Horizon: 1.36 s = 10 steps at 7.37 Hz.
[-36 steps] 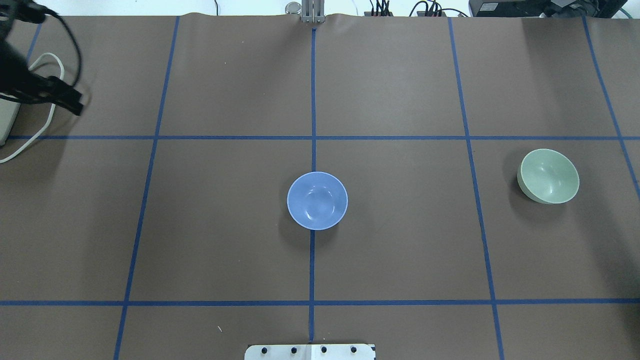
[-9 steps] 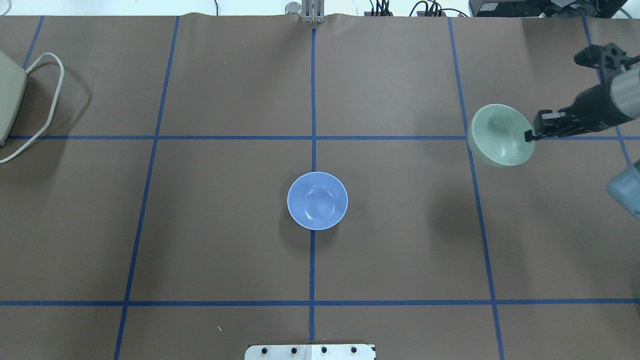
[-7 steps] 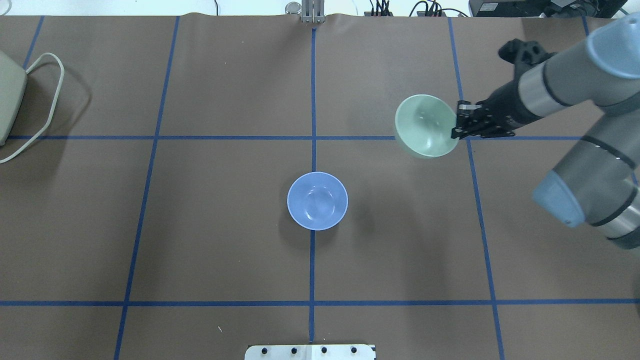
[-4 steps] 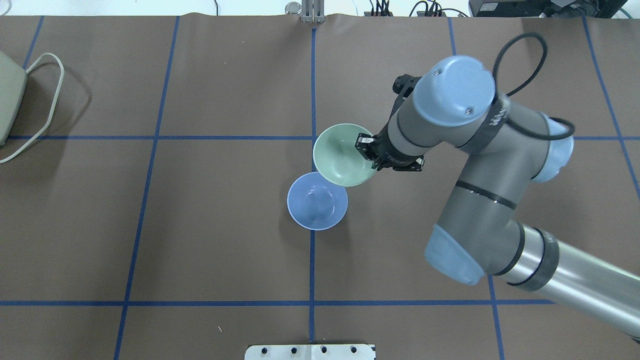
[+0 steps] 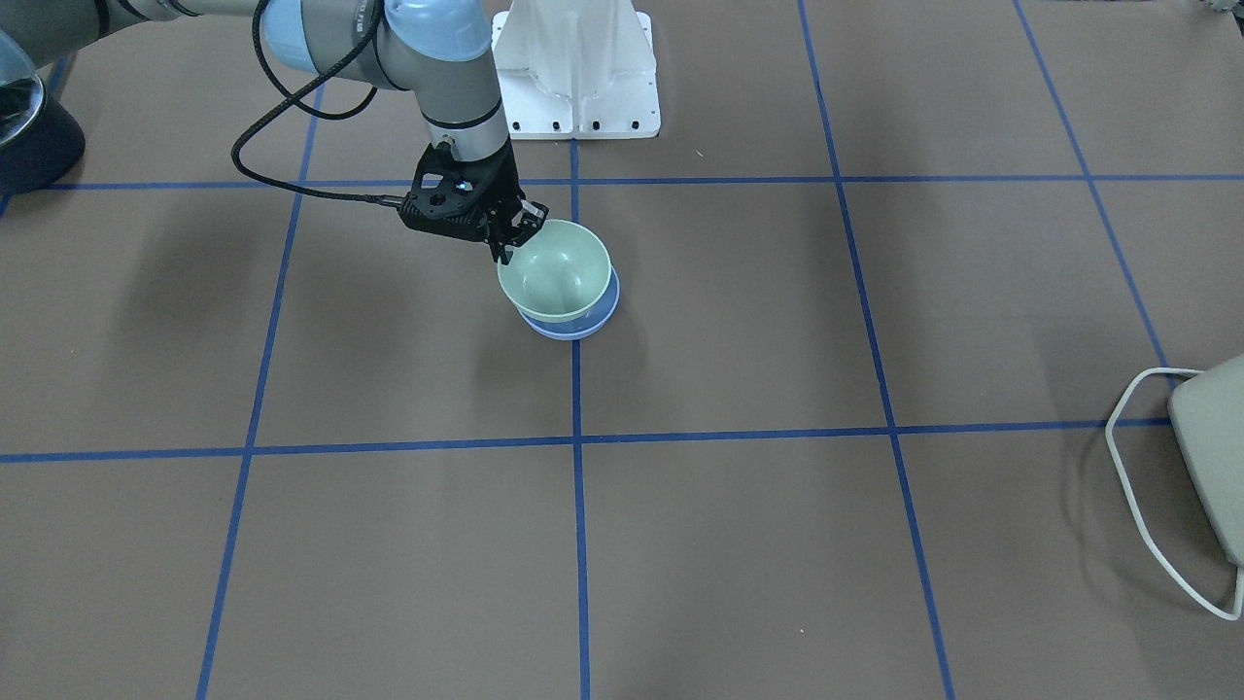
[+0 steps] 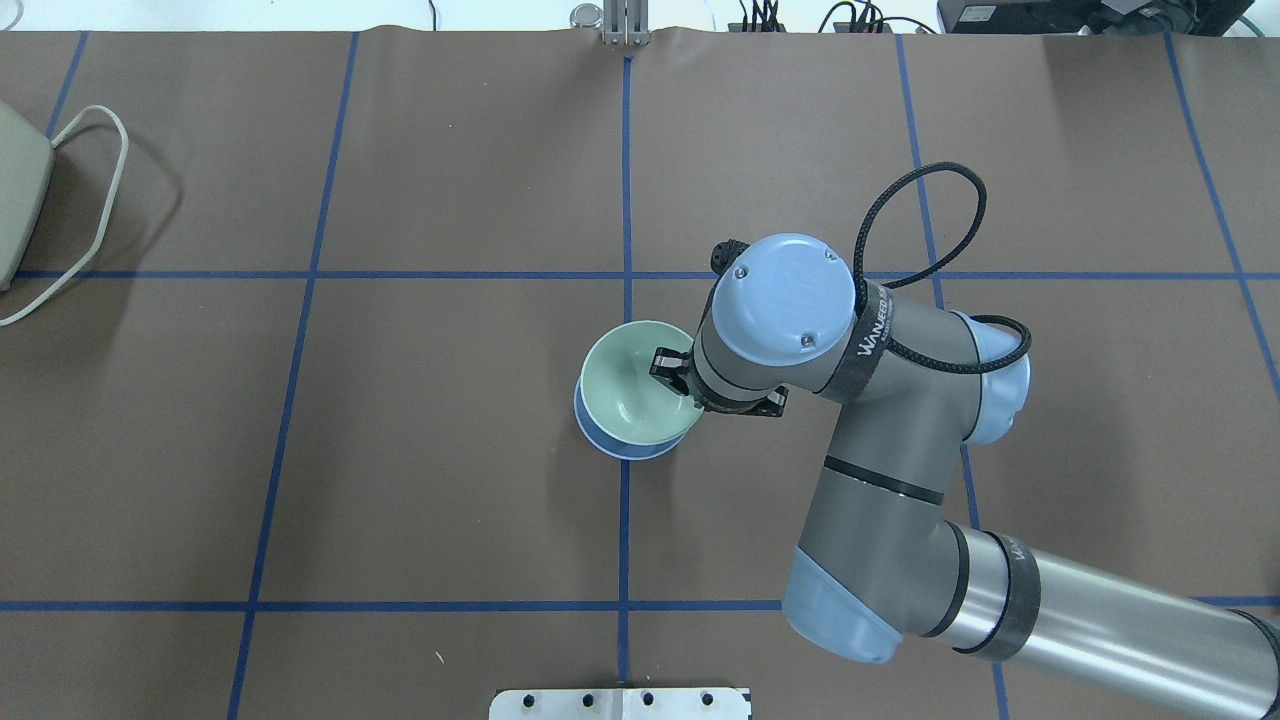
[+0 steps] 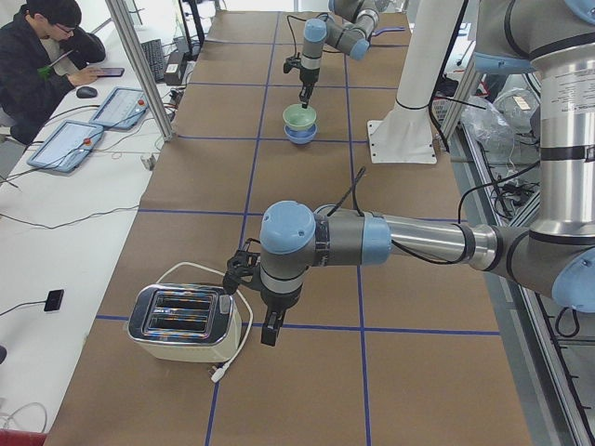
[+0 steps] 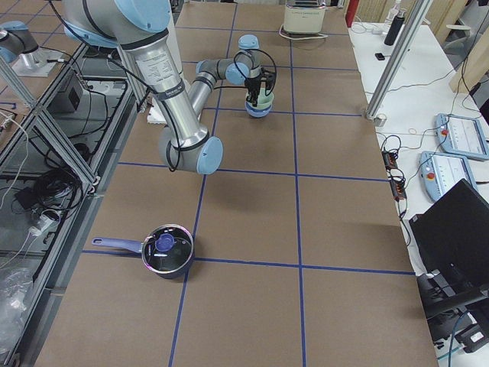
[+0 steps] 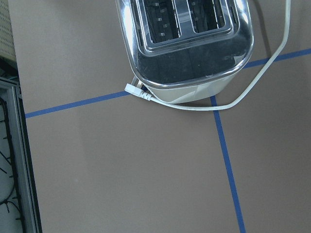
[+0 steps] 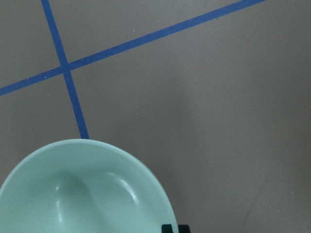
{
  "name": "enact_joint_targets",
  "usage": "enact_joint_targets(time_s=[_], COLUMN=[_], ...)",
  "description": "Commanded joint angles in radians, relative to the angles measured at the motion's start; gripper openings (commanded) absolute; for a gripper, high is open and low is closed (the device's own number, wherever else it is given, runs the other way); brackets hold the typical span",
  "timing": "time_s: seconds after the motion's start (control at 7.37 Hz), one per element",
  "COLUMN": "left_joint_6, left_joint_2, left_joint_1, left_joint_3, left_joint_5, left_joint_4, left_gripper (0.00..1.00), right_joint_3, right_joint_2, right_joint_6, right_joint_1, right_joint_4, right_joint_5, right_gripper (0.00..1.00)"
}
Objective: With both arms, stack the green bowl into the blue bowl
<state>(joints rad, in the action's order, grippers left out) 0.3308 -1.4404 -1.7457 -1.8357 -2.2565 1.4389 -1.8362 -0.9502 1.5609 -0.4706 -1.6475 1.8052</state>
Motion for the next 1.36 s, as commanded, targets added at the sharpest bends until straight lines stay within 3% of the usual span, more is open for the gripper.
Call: enact_joint_targets(time_s=[0.0, 0.41, 1.22], left_joint_6=[0.001, -0.001, -0.001], left_joint_2=[0.001, 0.001, 0.000], left_joint_1=[0.000, 0.000, 0.000], left_joint_3=[0.001, 0.001, 0.003], left_joint_5=[0.000, 0.000, 0.000], left_joint_4=[0.000, 0.000, 0.000], left_gripper=[0.98, 0.98, 0.98], right_joint_3=[0.005, 0.083, 0.087], right_joint_2=[0.002, 0.002, -0.016], right_joint_6=[-0.005, 0.001, -0.012], right_joint_1=[0.010, 0.012, 0.015], right_joint_4=[0.002, 0.141, 0.143], right_joint_5=[-0.001, -0.003, -0.001], right_gripper=[0.00, 0.00, 0.00])
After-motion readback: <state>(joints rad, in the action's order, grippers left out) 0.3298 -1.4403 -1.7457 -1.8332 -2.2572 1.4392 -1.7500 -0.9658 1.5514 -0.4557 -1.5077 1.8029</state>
